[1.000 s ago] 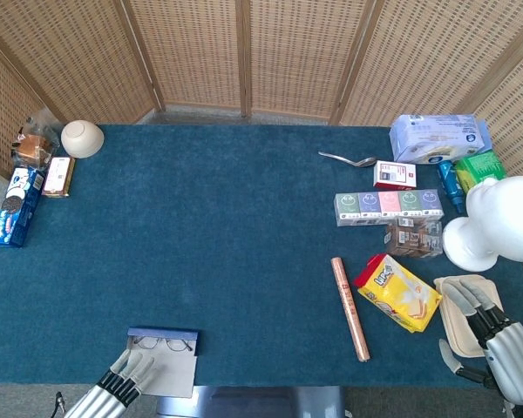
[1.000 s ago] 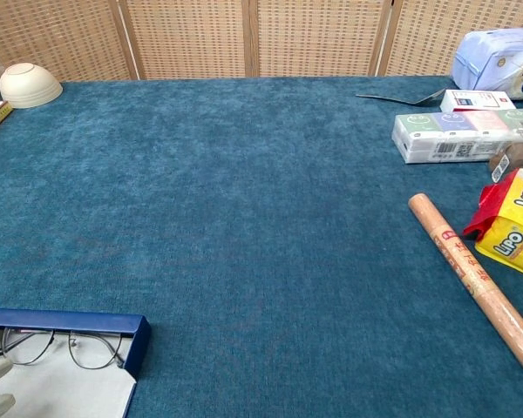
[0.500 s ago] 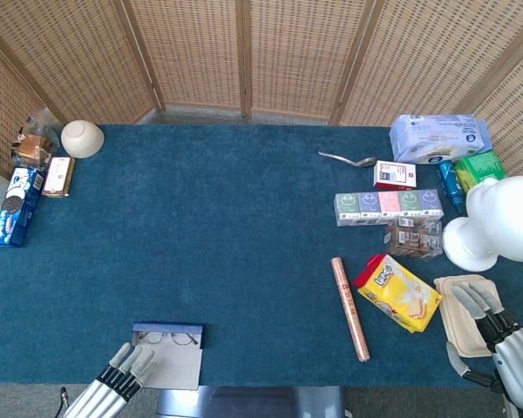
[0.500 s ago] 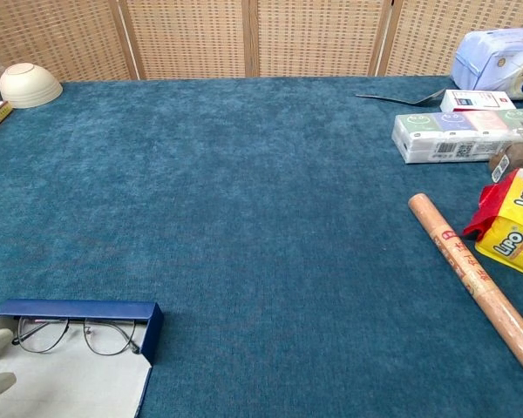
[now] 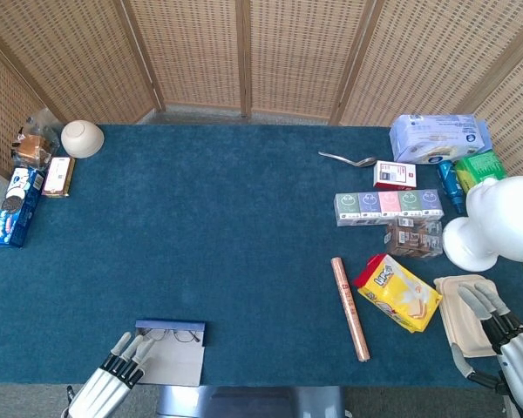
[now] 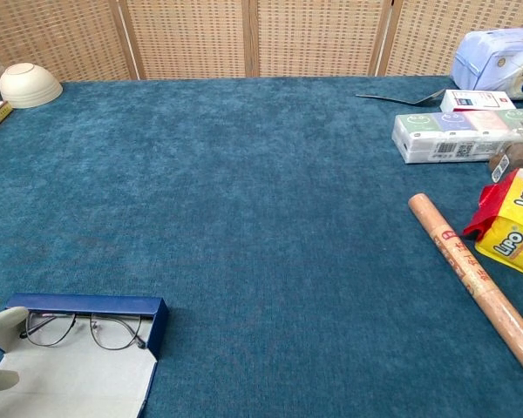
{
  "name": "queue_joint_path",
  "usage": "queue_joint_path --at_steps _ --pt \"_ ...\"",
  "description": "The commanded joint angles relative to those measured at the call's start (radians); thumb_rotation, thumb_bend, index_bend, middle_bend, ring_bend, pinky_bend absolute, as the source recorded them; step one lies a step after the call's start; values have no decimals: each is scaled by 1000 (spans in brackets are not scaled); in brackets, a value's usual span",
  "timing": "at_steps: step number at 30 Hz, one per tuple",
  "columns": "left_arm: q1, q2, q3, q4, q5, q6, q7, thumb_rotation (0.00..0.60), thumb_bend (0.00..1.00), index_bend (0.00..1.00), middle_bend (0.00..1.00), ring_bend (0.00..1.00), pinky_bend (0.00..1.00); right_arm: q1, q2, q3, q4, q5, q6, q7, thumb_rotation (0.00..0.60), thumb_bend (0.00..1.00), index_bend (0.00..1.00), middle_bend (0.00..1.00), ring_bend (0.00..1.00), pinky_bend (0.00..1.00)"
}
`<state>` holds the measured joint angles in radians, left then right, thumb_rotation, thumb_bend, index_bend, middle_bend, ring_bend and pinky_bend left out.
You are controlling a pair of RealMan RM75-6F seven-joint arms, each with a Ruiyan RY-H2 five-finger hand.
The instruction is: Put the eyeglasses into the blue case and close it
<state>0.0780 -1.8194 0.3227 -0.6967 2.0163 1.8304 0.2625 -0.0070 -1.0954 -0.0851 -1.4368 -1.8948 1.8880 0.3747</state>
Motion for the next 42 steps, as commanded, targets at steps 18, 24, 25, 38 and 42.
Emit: queue_joint_path --at_steps 18,24,25,38,42 --pt "-72 123 -48 -394 -87 -179 -18 600 410 534 165 1 12 -17 0 3 13 34 -10 19 436 465 0 116 95 339" --pt "-67 128 -54 -411 -98 -188 -22 600 431 589 198 18 48 -21 -3 4 21 41 -13 31 432 459 0 117 95 339" --pt "-66 128 -54 -412 -100 -189 -25 600 439 591 202 22 55 -21 -3 4 23 42 -12 33 431 458 0 117 95 339" --pt "-49 151 -88 -490 -168 -168 -182 600 452 600 225 72 97 -27 -6 6 30 44 -11 38 423 456 0 117 95 339" --pt "-59 162 -109 -532 -186 -173 -229 600 448 587 215 71 108 -29 -5 6 29 46 -12 36 429 457 0 117 95 339"
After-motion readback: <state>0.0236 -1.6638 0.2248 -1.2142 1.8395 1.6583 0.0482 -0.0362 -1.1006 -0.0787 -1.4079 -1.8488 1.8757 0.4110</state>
